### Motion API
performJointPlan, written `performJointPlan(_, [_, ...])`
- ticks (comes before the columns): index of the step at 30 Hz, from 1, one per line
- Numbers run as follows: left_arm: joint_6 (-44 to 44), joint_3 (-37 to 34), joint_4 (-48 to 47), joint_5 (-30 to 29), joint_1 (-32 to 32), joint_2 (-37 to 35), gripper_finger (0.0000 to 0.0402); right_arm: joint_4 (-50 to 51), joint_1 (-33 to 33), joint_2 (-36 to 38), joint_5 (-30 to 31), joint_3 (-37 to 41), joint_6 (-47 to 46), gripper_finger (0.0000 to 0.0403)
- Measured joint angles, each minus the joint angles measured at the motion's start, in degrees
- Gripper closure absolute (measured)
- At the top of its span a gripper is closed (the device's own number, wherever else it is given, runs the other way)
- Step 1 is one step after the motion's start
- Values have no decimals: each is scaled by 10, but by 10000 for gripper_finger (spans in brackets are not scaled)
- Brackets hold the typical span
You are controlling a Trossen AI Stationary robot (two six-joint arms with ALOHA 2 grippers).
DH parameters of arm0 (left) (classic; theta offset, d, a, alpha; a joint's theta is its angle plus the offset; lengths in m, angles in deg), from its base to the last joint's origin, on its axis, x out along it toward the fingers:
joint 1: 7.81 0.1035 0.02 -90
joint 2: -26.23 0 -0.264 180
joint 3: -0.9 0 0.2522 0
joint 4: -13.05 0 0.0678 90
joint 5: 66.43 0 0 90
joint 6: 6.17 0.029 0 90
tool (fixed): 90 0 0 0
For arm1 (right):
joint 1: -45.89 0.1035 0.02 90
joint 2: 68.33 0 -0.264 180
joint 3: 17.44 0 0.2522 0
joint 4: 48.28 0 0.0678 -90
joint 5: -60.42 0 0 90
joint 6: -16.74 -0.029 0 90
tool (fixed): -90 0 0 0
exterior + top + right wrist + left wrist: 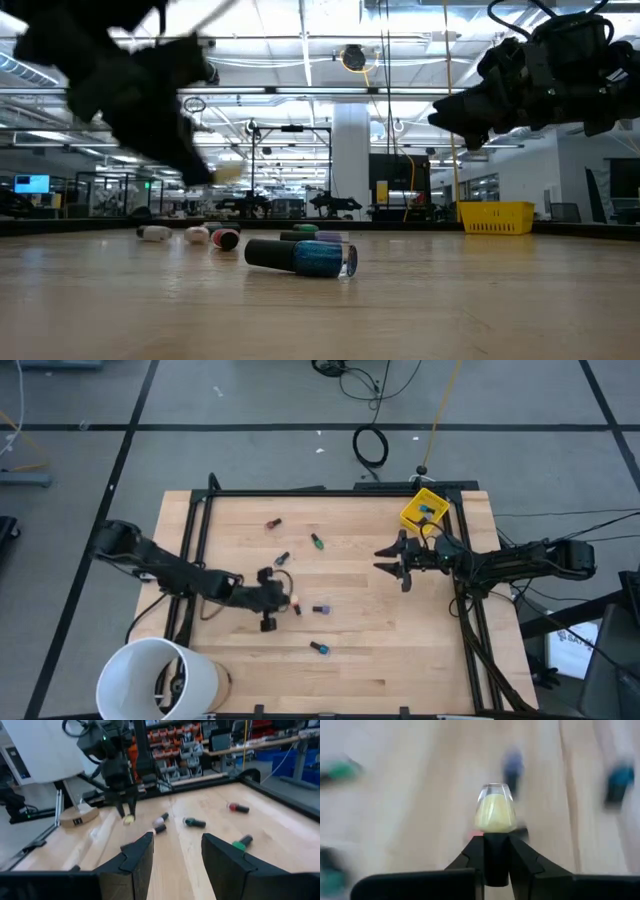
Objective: Pick & Place Nail Polish
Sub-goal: Put the yellow nail polish bottle into the yellow bin
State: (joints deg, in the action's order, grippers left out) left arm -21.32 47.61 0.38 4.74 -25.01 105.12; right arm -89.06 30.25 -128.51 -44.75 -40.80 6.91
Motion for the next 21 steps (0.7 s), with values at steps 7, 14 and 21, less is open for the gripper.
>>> performJointPlan(7, [62,0,88,-100,40,-50,365,-15,0,0,2,0,-14,248])
performJointPlan(14, [151,0,241,-9,115,-24,365,-44,0,0,61,0,-15,248])
performJointPlan(21, [241,1,445,124,186,68,365,-49,4,-44,136,-6,-1,248])
